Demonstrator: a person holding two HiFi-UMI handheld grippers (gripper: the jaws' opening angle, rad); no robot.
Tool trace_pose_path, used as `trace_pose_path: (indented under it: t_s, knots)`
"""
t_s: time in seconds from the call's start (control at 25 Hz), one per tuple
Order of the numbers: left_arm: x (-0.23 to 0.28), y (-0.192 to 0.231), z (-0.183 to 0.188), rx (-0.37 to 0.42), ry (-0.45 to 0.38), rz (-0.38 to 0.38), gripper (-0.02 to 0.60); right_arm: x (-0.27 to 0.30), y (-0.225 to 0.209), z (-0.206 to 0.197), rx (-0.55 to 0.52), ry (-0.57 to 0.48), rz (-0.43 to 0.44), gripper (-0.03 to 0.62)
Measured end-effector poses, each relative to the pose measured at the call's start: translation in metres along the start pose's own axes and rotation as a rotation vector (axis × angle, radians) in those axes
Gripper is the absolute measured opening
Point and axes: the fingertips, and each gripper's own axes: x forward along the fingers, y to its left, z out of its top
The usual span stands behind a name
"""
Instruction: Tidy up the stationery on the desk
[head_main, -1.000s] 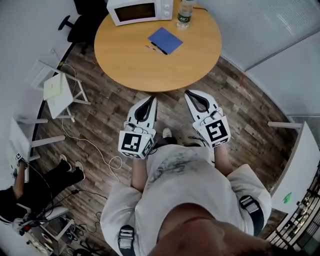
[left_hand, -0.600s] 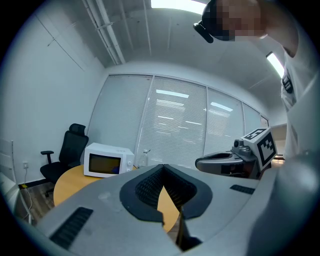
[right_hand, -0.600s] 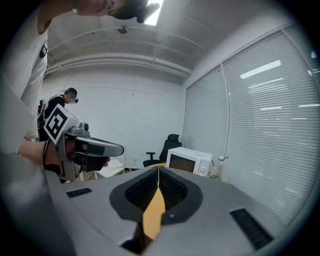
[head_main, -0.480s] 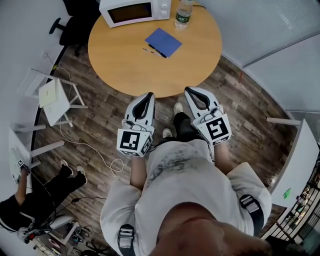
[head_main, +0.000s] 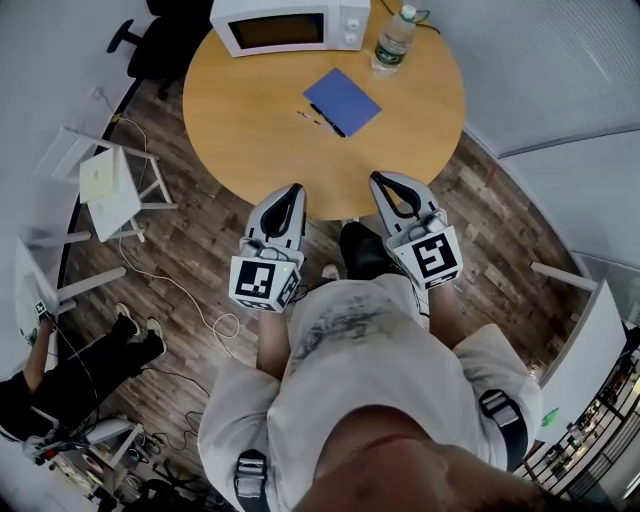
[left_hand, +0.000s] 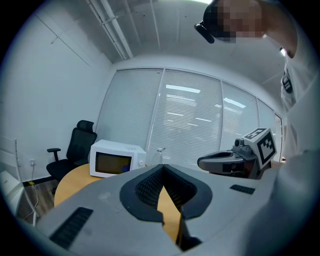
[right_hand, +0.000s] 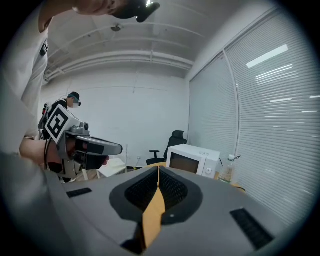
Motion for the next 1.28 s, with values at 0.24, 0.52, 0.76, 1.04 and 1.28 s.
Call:
trace_pose_path:
  t_s: [0.24, 0.52, 0.76, 1.04, 1.28]
  knots:
    - [0.051, 0.017, 0.000, -0.023, 0.019, 0.049, 0.009, 0.038, -0.045, -0.007, 0.025, 0.031, 0.061, 0.063]
    - [0.103, 0.036, -0.011, -0.050, 0.058, 0.095, 0.008, 0.069, -0.101, -0.029, 0.040, 0.084, 0.048, 0.063]
    - [0.145, 0.042, -0.026, -0.057, 0.096, 0.103, 0.009, 0.087, -0.140, -0.051, 0.060, 0.121, 0.029, 0.063]
    - [0.184, 0.042, -0.062, -0.084, 0.155, 0.096, 0.008, 0.105, -0.174, -0.084, 0.050, 0.159, 0.009, 0.063]
    - [0.207, 0.046, -0.095, -0.107, 0.183, 0.110, 0.009, 0.121, -0.185, -0.112, 0.037, 0.180, 0.055, 0.063]
